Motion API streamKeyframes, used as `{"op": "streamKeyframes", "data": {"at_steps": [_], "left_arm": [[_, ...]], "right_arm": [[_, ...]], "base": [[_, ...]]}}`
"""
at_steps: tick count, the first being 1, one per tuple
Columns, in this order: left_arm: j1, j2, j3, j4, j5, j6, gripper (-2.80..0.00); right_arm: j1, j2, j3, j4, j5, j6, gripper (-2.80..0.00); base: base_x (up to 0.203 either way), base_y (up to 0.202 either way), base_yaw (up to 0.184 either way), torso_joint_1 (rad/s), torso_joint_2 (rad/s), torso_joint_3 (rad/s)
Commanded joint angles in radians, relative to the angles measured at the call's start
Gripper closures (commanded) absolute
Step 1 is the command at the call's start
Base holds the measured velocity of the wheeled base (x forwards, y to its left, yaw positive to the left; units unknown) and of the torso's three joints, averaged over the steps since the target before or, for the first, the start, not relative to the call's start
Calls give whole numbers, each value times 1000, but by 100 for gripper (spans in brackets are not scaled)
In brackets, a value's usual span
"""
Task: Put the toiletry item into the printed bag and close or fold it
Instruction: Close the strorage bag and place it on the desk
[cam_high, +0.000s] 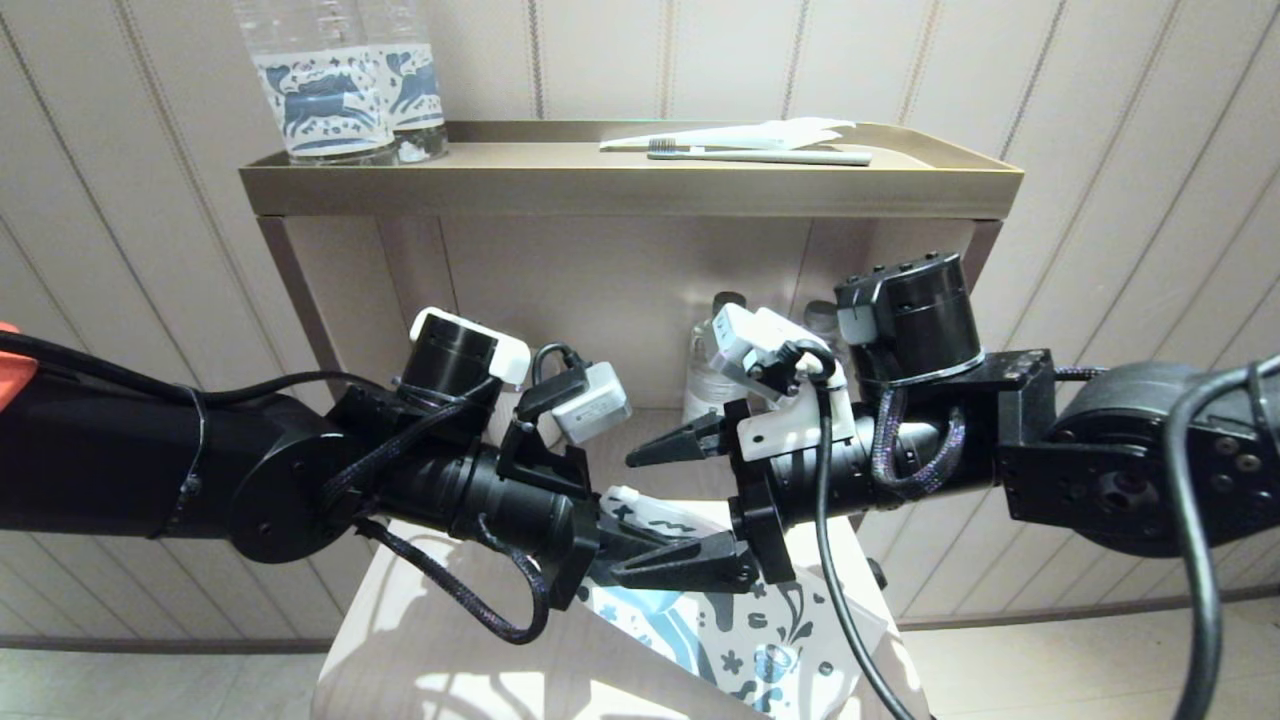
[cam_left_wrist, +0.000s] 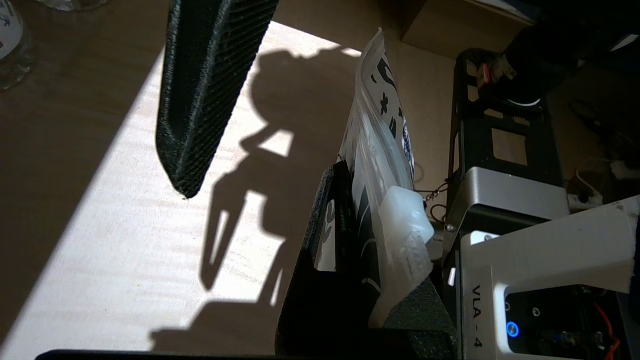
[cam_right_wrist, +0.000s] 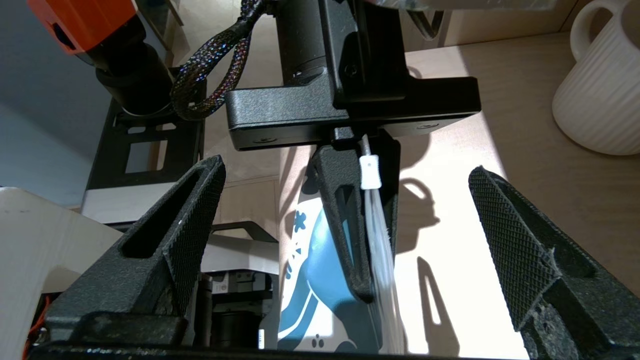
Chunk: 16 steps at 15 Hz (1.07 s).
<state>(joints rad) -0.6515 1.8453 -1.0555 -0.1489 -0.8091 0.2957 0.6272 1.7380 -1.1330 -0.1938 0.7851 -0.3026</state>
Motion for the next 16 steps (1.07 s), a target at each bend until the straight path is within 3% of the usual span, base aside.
{"op": "streamKeyframes", "data": {"at_steps": [1, 16], "left_arm": [[-5, 2, 2, -1, -4, 2, 0], [-11, -6, 3, -1, -2, 2, 0]], "right_arm": [[2, 4, -3, -1, 5, -1, 0], [-9, 11, 8, -4, 2, -4, 0]], "base": [[0, 0, 0, 0, 0, 0], [0, 0, 0, 0, 0, 0]]}}
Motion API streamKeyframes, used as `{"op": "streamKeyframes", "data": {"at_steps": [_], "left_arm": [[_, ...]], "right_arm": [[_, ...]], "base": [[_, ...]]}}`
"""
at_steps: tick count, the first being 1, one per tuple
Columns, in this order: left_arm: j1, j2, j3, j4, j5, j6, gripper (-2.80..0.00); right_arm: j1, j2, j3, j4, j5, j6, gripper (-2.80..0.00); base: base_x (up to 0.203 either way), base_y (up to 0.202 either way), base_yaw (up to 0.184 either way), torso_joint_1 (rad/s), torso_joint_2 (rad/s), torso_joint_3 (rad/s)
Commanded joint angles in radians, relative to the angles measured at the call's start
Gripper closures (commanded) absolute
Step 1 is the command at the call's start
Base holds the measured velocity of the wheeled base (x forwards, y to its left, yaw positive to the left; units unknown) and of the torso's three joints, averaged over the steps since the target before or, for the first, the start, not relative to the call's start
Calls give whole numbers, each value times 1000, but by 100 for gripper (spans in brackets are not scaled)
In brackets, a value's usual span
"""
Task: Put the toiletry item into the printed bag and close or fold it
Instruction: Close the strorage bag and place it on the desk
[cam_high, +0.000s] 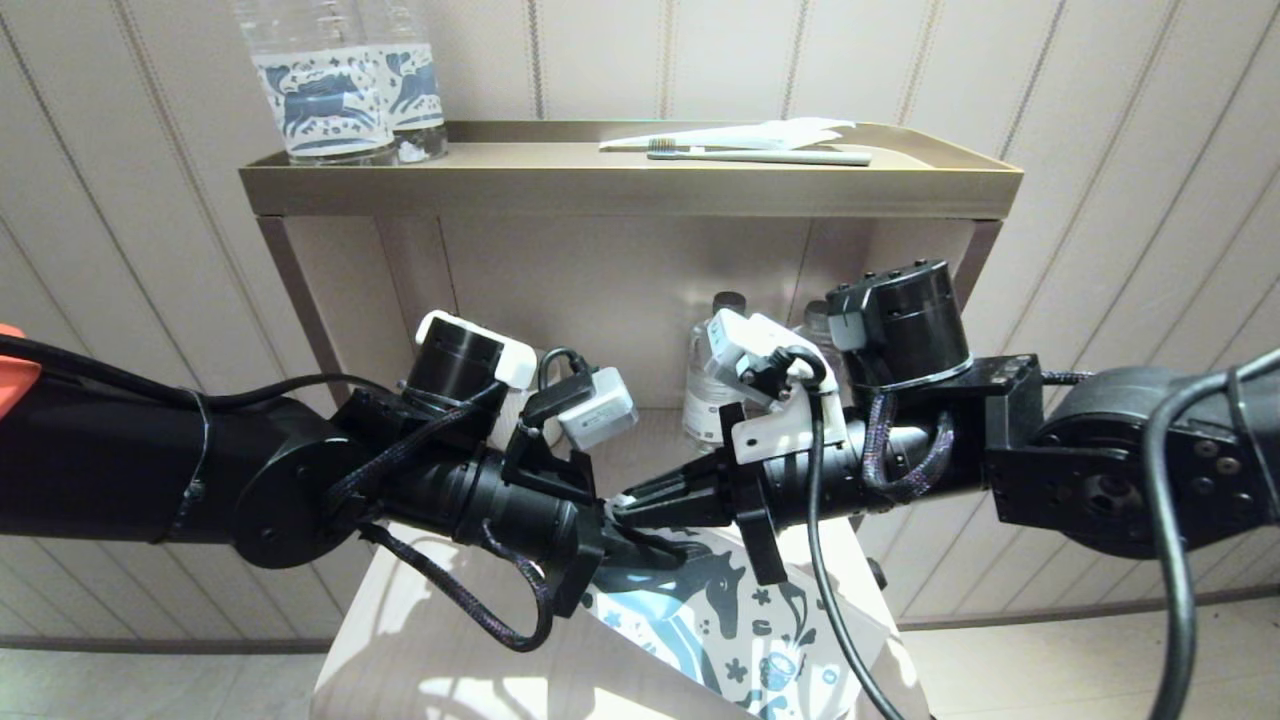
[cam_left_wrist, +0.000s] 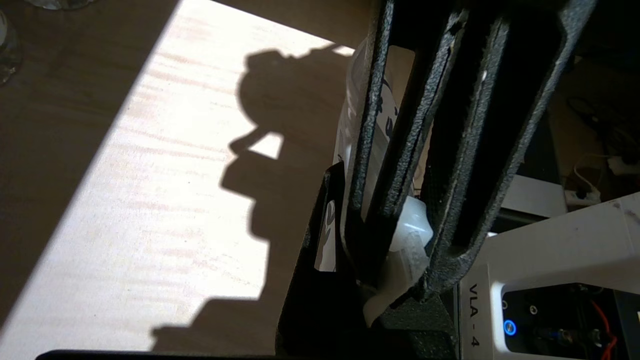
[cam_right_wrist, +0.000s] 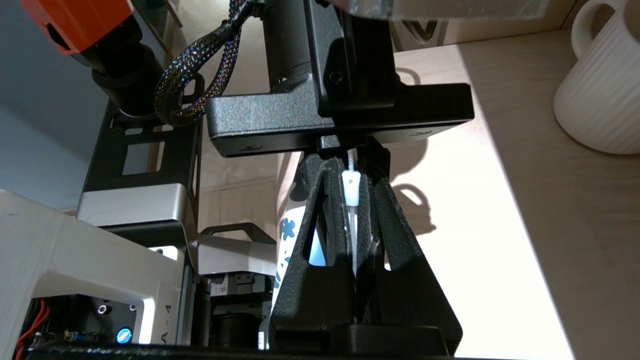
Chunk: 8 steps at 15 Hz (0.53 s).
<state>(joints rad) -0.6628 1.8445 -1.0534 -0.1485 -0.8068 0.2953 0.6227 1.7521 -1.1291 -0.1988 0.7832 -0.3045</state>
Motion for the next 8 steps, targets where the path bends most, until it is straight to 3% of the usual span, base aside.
{"op": "streamKeyframes", "data": {"at_steps": [1, 8], "left_arm": [[0, -5, 1, -2, -5, 1, 0], [0, -18, 2, -2, -5, 2, 0]], "right_arm": [[-18, -5, 6, 4, 4, -2, 0], [-69, -72, 85, 6, 4, -4, 0]], "base": [[0, 0, 0, 0, 0, 0], [0, 0, 0, 0, 0, 0]]}}
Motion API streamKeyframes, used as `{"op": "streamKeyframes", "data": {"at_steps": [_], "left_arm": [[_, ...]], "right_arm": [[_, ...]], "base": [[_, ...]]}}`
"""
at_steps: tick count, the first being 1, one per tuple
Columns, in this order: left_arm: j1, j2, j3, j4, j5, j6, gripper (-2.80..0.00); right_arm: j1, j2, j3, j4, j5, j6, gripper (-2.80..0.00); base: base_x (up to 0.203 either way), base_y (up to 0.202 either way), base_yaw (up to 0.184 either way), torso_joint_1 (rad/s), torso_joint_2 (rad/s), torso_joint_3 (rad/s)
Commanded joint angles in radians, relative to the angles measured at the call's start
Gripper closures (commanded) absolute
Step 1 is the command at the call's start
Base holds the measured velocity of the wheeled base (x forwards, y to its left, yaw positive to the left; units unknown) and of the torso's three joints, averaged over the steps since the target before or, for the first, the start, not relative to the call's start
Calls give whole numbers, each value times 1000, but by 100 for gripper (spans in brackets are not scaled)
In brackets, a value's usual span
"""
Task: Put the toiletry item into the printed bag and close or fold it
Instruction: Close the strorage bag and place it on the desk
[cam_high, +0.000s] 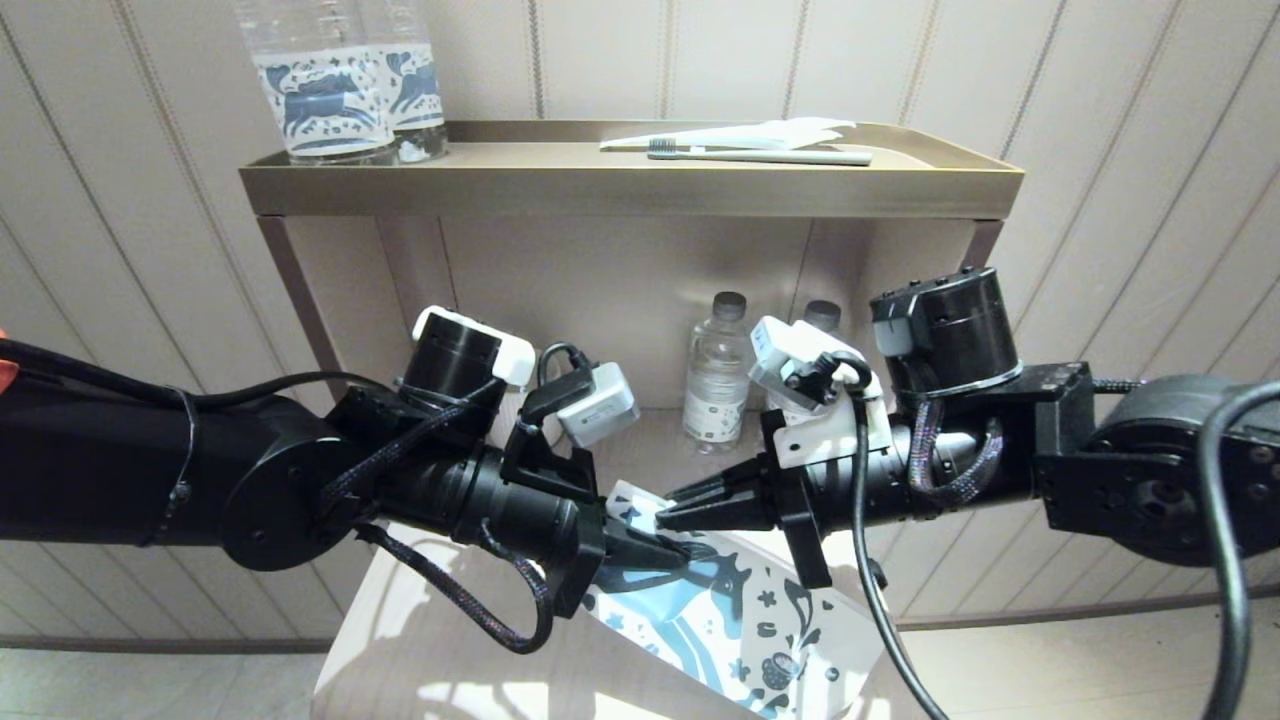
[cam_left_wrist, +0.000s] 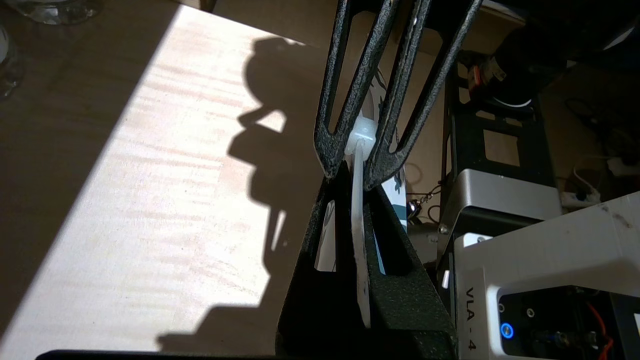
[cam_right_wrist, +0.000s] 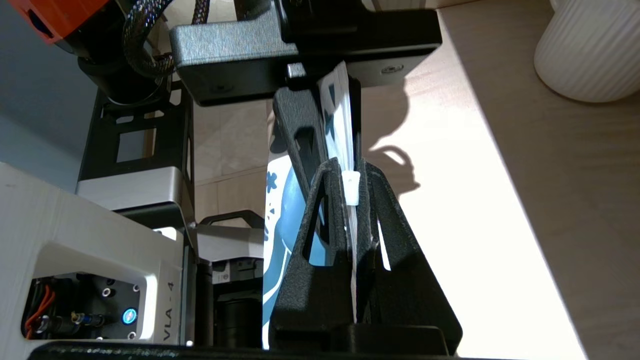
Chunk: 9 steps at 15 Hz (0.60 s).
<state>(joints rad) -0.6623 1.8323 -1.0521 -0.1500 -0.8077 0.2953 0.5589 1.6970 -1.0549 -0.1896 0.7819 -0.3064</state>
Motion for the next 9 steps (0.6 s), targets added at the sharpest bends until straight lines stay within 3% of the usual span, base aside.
{"op": "streamKeyframes", "data": {"at_steps": [1, 9], "left_arm": [[0, -8, 1, 0, -4, 2, 0], [0, -13, -3, -2, -4, 1, 0]], "right_arm": [[-8, -19, 27, -4, 5, -2, 0], [-158, -144, 260, -5, 5, -52, 0]], "base": [[0, 0, 0, 0, 0, 0], [0, 0, 0, 0, 0, 0]]}}
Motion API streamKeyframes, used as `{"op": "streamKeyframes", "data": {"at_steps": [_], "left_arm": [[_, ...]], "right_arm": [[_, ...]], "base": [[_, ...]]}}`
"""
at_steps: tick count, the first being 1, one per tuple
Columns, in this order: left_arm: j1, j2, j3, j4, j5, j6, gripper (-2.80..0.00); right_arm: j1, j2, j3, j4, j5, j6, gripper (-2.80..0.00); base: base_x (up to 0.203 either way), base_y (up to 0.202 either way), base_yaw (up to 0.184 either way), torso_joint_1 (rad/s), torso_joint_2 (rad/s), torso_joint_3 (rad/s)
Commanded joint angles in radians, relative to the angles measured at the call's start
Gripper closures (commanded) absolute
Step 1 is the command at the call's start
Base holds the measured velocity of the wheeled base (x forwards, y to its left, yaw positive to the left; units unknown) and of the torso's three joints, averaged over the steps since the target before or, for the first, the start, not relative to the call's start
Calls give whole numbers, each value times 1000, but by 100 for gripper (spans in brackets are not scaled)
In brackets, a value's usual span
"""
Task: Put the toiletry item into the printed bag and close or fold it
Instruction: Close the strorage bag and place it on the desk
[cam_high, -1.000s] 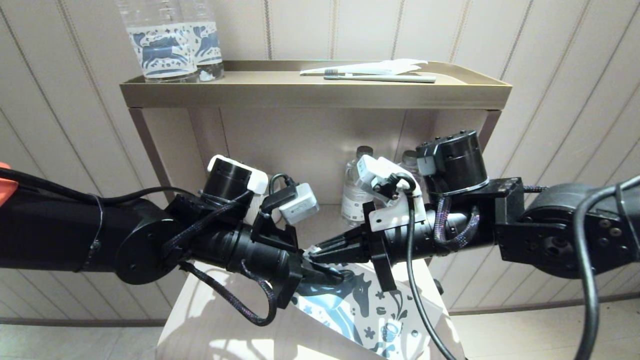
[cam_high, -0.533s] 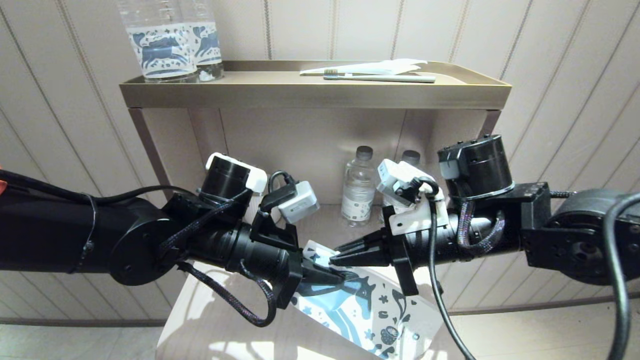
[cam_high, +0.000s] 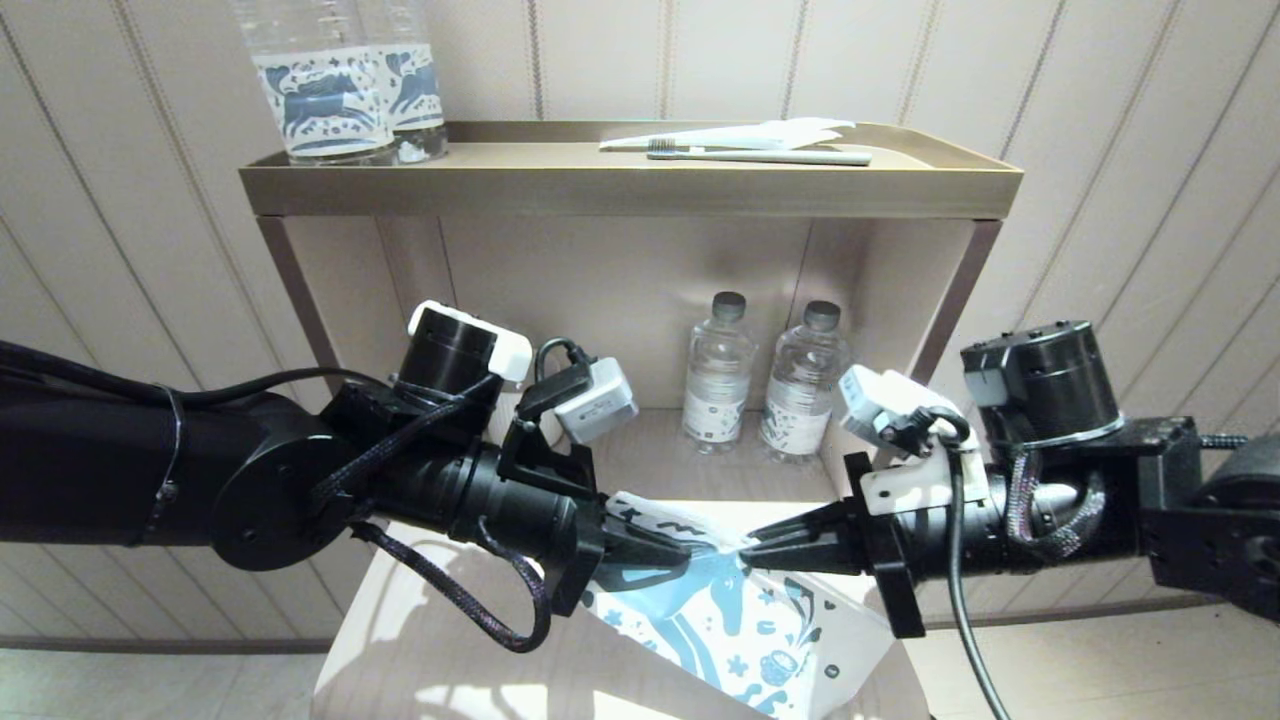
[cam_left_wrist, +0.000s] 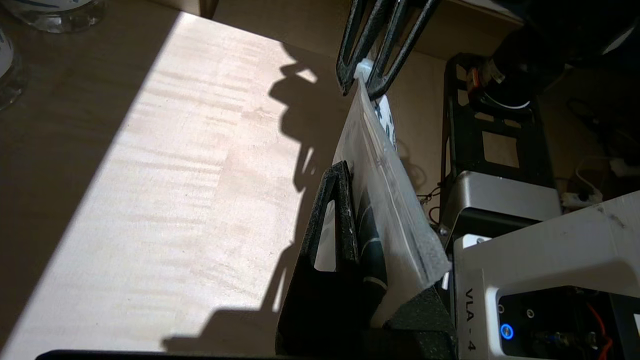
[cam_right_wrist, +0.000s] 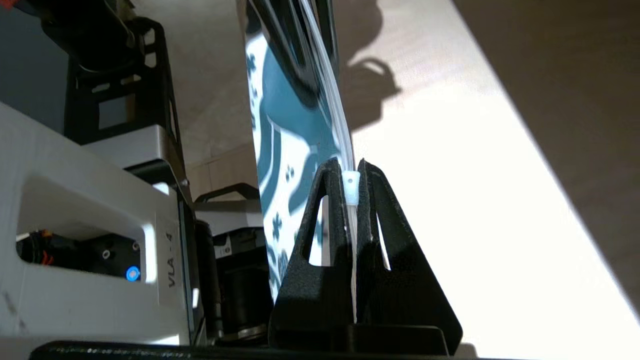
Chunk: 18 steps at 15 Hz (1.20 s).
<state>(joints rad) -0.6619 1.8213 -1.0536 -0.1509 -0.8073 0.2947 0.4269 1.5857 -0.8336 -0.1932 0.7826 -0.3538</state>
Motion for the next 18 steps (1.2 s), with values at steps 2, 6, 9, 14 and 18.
{"op": "streamKeyframes", "data": {"at_steps": [2, 6, 9, 14, 18], "left_arm": [[-1, -3, -2, -1, -4, 1, 0], [-1, -9, 0, -1, -4, 1, 0], [1, -5, -2, -1, -4, 1, 0], [-1, 0, -2, -1, -4, 1, 0], [0, -8, 1, -1, -3, 1, 0]], "right_arm": [[-79, -76, 105, 1, 5, -23, 0], [-179, -202, 292, -1, 6, -30, 0], [-226, -240, 336, -2, 7, -35, 0], [-220, -241, 346, -3, 7, -38, 0], [-214, -240, 342, -13, 8, -35, -280]], "base": [[0, 0, 0, 0, 0, 0], [0, 0, 0, 0, 0, 0], [0, 0, 0, 0, 0, 0], [0, 0, 0, 0, 0, 0], [0, 0, 0, 0, 0, 0]]}}
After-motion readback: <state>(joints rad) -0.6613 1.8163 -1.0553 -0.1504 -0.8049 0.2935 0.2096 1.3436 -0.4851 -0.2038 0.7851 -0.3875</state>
